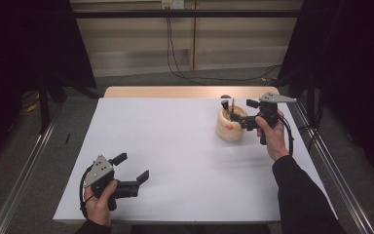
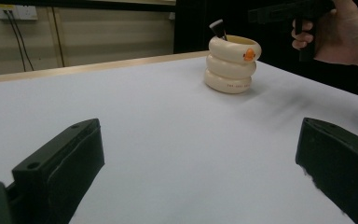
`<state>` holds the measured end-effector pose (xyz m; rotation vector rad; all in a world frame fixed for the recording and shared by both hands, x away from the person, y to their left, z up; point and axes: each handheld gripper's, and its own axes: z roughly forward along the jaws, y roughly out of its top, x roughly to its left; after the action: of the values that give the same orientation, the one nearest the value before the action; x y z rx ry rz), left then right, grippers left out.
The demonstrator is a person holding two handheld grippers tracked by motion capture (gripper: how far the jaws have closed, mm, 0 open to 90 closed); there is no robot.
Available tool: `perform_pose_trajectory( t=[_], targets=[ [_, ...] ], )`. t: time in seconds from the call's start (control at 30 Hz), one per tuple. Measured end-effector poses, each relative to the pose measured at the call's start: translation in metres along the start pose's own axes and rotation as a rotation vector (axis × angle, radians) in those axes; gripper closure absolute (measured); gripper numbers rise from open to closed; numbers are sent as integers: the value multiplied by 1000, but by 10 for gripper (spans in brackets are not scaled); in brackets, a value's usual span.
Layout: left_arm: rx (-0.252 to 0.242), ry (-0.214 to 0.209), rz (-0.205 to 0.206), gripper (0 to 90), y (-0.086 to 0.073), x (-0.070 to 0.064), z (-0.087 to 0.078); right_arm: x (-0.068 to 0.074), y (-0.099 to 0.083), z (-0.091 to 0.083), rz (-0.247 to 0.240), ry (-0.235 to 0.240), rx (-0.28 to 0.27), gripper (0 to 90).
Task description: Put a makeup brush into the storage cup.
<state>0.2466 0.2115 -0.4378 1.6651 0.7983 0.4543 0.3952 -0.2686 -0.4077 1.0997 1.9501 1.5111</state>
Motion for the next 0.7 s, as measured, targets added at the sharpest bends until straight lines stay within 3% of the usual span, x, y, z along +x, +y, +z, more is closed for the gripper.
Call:
perform_pose_trajectory(
  t=[0.1, 0.33, 0.5, 0.7],
  targets=[
    [2, 5, 1, 9, 0, 0, -1, 2, 0, 1, -10, 0, 11, 32],
    [1, 16, 1, 11, -1, 1, -3, 13, -6, -1, -65, -62, 1, 33],
    [2, 14, 2, 10, 0, -1, -3, 16, -10, -10, -50, -103, -27, 7],
    [2, 14, 1, 10, 0, -1, -3, 22, -16, -21, -45, -116, -62, 3]
  ],
)
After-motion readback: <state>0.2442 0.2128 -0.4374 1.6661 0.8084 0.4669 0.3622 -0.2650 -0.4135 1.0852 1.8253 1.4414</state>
